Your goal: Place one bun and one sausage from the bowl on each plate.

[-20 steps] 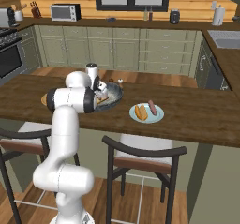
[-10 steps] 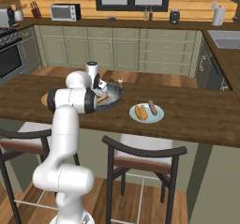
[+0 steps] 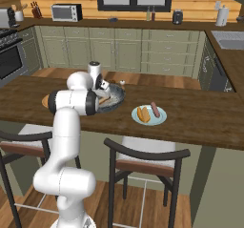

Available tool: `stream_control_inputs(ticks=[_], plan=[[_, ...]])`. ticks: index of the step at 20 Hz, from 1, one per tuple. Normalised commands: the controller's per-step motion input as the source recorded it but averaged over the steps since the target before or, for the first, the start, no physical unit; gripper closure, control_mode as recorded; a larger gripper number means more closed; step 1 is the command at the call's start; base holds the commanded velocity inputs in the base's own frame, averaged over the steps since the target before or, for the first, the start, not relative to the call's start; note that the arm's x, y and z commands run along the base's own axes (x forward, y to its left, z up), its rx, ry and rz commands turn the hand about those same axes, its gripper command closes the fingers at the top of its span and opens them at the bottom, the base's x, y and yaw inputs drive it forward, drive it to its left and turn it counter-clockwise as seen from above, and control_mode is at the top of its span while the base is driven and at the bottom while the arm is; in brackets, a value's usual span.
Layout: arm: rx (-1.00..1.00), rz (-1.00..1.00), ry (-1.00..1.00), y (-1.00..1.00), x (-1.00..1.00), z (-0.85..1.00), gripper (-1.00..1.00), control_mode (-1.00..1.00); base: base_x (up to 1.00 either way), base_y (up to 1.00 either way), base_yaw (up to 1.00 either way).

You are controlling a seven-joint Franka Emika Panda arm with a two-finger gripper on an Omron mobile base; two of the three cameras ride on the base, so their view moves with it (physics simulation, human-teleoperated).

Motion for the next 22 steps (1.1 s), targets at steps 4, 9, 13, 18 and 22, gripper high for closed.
stream_control_inputs(ticks=[4, 9, 13, 18, 22], plan=[[0.03, 0.07, -0.04, -0.41, -0.19, 0.52, 1.0, -1.0, 0.0, 0.0, 0.0], [0.0, 0.09, -0.06, -0.42, -0.86, 0.4, 1.0, -1.0, 0.0, 0.0, 0.0], [0.0, 0.11, -0.1, -0.23, -1.0, 0.38, 1.0, -1.0, 0.0, 0.0, 0.0], [0.0, 0.12, -0.02, -0.09, -0.9, 0.46, 1.0, -1.0, 0.0, 0.0, 0.0], [0.0, 0.05, 0.0, -0.12, -0.95, 0.43, 1.0, -1.0, 0.0, 0.0, 0.0]])
